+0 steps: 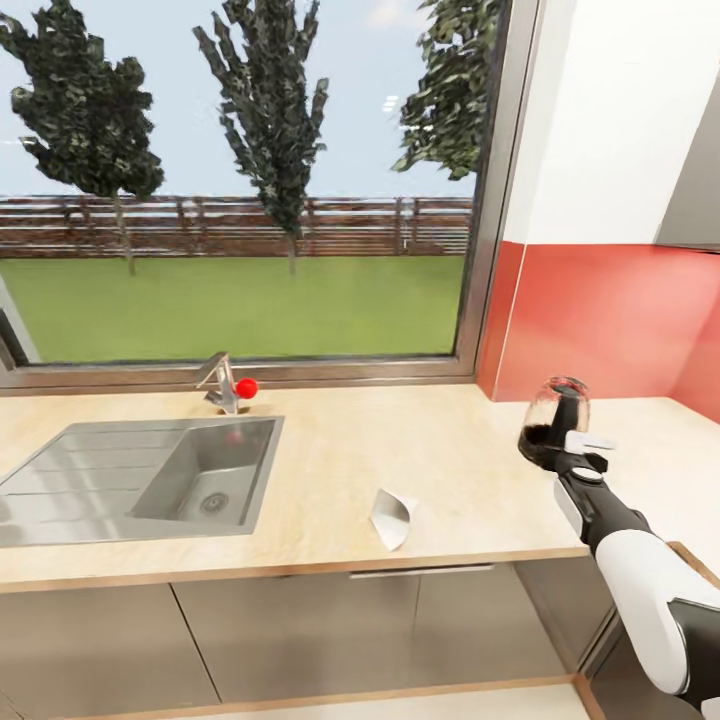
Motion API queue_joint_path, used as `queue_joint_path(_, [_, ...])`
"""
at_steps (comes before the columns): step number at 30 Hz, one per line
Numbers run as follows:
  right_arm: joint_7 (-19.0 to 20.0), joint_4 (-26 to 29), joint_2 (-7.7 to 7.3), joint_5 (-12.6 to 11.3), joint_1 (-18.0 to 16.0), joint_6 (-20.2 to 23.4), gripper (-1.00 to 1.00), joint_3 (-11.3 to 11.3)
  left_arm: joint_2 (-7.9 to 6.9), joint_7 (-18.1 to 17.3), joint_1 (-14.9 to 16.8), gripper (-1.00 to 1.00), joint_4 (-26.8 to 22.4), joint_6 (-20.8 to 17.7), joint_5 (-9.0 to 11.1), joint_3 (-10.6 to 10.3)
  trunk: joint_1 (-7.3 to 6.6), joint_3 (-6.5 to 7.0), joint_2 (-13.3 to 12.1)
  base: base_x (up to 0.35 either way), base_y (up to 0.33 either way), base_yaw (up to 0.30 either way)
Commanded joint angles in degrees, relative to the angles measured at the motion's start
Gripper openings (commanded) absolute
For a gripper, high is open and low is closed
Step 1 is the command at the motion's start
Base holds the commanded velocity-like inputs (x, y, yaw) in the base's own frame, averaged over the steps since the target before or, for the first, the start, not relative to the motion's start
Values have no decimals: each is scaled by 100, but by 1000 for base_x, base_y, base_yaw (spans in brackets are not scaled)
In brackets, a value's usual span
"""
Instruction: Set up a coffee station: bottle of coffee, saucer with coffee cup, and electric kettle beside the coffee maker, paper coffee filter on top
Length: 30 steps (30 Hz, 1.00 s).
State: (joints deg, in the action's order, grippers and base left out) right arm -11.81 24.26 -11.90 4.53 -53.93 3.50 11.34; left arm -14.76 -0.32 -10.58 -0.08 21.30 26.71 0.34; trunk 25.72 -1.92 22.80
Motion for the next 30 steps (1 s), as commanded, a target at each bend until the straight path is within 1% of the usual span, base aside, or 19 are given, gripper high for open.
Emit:
queue_joint_path(1, [-4, 9, -6, 48, -3, 39, 100, 18, 0, -3, 2, 100, -1, 13, 9, 1, 6, -11, 11, 269, -77, 0])
queue_joint_path(7, [-5, 14, -77, 47, -3, 92, 100, 19, 0, -3, 3, 100, -1, 6, 9, 1, 6, -11, 11, 119, -32, 0])
queue_joint_path(15, [-6, 33, -87, 52, -3, 180, 100, 25, 0, -3, 2, 100, -5, 2, 9, 3, 6, -11, 11, 33, -16, 0])
queue_joint_path(19, [-6, 35, -71, 33, -3, 186, 100, 26, 6, -3, 2, 100, -9, -49, 9, 10, 6, -11, 11, 157, -135, 0])
queue_joint_path(30, [-6, 35, 16, -45, -3, 189, 100, 27, 18, -3, 0, 100, -9, -55, 9, 10, 6, -11, 11, 16, -14, 0])
